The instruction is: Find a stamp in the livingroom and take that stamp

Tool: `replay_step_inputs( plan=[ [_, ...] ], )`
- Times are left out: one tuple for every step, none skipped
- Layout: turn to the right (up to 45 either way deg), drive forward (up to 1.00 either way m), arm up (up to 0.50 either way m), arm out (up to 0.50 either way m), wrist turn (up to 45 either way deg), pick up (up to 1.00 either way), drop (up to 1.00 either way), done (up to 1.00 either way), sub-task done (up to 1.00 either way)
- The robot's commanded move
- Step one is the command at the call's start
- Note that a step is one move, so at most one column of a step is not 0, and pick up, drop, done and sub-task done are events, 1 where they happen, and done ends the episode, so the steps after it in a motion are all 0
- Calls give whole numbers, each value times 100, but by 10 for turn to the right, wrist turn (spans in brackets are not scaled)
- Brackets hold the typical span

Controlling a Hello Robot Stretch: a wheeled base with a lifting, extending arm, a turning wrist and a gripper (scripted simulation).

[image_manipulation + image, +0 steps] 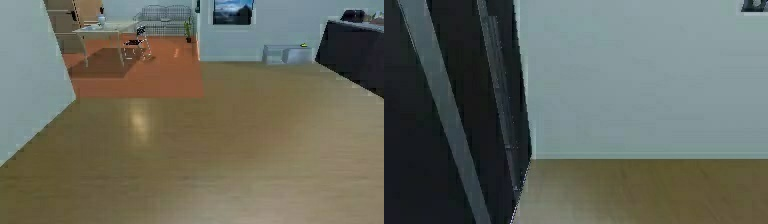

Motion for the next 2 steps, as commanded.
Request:
replay_step_inputs(
  plan=[
    [450,0,0,0,0,0,0,0,0],
    [210,0,0,0,0,0,0,0,0]
  ],
)
